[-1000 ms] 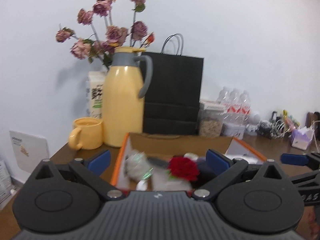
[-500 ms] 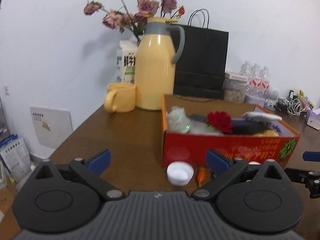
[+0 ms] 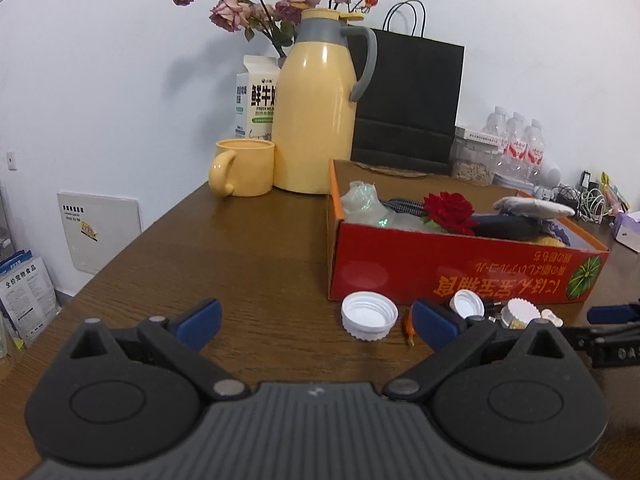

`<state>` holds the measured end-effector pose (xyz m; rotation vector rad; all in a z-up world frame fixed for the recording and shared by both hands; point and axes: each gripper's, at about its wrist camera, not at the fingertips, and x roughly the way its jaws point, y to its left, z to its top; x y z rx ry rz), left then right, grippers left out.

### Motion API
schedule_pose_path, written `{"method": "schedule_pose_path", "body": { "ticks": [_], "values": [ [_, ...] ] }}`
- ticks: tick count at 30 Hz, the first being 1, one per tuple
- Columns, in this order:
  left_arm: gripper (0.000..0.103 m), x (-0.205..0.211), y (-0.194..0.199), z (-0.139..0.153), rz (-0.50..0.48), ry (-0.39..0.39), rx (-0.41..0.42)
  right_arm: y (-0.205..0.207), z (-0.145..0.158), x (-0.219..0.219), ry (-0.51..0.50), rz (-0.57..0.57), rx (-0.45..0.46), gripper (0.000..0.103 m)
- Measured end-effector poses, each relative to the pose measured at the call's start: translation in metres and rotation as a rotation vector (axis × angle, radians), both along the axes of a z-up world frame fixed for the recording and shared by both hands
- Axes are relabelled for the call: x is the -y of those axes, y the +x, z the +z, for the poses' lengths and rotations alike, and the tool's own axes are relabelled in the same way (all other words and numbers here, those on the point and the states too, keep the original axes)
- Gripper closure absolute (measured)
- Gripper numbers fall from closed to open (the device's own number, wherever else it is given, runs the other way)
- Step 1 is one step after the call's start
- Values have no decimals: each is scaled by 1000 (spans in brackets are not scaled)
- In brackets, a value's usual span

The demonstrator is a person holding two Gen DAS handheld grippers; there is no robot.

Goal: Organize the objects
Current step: 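Pull both grippers back out of the box toward the table items, then grasp the white heart-shaped cap with the right gripper, then grasp the large ridged white cap with the left gripper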

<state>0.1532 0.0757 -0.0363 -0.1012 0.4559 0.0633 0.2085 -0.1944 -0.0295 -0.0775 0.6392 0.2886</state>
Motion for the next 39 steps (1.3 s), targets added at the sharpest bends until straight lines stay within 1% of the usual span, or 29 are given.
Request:
{"method": "schedule_pose_path", "body": {
  "ticks": [3,4,6,7,8,9,11,12,17,19,23,28,30,34,36,39],
  "values": [
    [0,-3,0,-1,-2,-22,-1,13,-2,-2,-20,7,-18,33],
    [0,-4,0,-1,1,-27,-2,17,-4,-3,-22,9,-26,39],
    [0,-5,1,-1,4,-38,-8,22,-4,-2,-2,12,-30,44],
    [0,-5,2,-1,4,-44,-11,23,-4,-2,-1,12,-26,48],
    [0,-6,3,-2,2,-50,-16,23,-5,-2,1,14,-21,55],
    [0,-6,3,-2,3,-54,-20,23,-5,-2,7,23,-14,59],
    [0,-6,4,-3,7,-56,-26,21,-5,-5,10,51,-4,75],
    [0,-6,4,-3,6,-59,-25,20,-6,-6,11,66,-2,78],
    [0,-7,5,-4,14,-61,-38,16,-5,-9,9,85,7,79],
    [0,-7,7,-5,17,-64,-54,13,-3,-9,10,81,29,79],
    [0,-7,12,-8,5,-73,-86,-1,5,-11,1,68,124,79],
    [0,1,21,-9,0,-24,-132,-19,14,-8,-4,38,252,79],
    [0,3,31,-9,-22,-26,-167,-26,16,-6,-2,35,290,79],
    [0,2,54,-13,7,-33,-237,-32,19,-6,-2,42,322,79],
    [0,3,59,-14,17,-28,-243,-33,19,-5,1,47,323,79],
    [0,8,63,-15,5,-22,-243,-33,19,-4,7,52,322,79]
  ]
}}
